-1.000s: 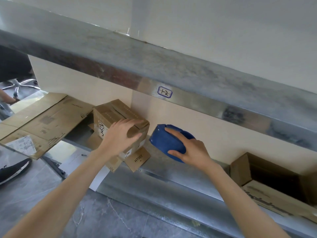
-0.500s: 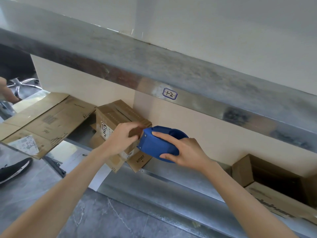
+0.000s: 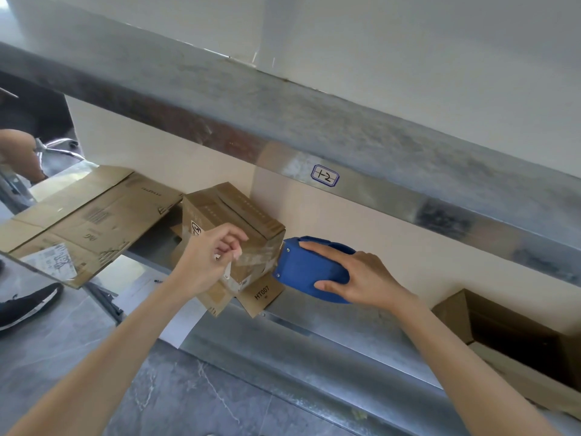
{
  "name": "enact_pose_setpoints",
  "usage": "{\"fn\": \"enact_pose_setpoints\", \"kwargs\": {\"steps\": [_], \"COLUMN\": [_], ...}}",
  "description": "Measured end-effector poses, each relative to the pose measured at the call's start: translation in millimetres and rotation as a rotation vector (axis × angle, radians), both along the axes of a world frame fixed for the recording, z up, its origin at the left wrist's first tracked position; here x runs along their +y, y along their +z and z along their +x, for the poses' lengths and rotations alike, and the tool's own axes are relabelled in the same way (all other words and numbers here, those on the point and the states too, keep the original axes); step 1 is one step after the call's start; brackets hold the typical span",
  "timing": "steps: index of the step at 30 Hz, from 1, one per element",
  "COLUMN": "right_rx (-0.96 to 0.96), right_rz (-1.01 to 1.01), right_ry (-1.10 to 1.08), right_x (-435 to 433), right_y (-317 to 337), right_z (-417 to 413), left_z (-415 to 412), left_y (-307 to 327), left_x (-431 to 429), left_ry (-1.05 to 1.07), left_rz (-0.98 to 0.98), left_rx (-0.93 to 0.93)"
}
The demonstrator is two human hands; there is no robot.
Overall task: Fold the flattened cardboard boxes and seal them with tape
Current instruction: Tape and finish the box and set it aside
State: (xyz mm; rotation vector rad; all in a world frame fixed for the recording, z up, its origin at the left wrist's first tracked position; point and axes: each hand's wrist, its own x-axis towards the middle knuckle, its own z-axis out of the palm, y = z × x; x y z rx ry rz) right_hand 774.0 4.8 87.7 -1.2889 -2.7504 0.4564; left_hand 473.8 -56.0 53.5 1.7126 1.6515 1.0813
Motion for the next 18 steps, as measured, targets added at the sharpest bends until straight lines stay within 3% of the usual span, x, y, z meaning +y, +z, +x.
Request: {"fn": "enact_pose_setpoints", "kwargs": {"steps": [8,18], "right_rx": [0.162,0.147], "right_rz": [-0.147,-0.161], "right_ry": [0.014,0.059], "right_x": [-3,-7], "right_y": [10,20], "right_z": [-1,0], "left_z": [-10,-15], "left_y": [3,7], "left_x": [-2,-2], "left_ry": [0.004,-0.004], "left_rz": [-0.071,-0.086], "left_rx": [-0.058,-0.068]}}
